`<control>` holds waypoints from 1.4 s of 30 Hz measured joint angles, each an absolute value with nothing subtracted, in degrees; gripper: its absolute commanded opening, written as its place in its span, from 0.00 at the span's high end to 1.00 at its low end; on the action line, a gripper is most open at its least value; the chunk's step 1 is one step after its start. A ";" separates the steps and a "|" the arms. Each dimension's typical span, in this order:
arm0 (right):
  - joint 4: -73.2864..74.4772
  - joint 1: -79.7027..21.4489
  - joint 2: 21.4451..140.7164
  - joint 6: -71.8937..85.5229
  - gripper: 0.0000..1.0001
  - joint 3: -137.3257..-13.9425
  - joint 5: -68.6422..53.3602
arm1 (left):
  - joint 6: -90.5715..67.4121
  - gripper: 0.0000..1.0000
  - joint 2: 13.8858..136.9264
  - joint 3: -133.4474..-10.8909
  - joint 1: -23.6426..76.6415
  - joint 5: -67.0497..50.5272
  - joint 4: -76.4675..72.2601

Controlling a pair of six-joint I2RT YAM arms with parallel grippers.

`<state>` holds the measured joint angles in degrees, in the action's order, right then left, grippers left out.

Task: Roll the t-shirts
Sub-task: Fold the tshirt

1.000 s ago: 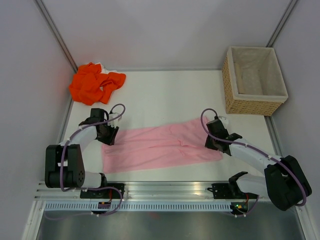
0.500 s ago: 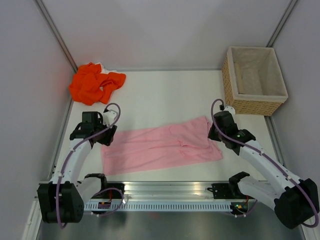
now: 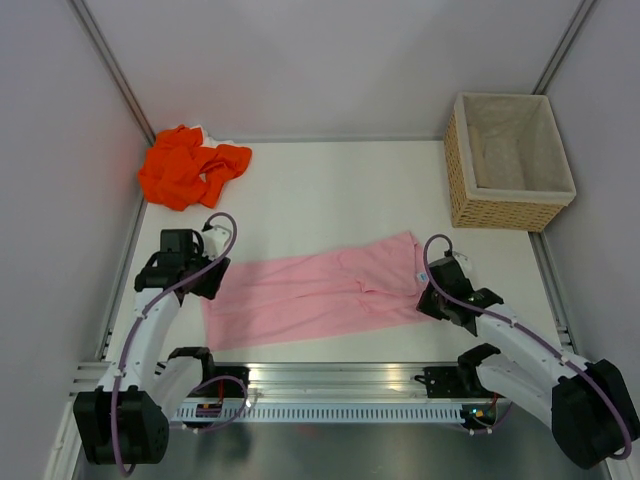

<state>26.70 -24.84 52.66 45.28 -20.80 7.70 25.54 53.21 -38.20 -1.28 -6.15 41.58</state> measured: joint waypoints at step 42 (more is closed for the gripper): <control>14.94 -24.43 99.46 28.71 0.52 -78.94 -1.69 | 24.93 0.38 45.65 -42.89 -1.28 -5.56 50.46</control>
<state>14.94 -24.43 99.46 28.71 -78.94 -1.69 24.93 45.65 -42.89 -1.28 -5.56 50.46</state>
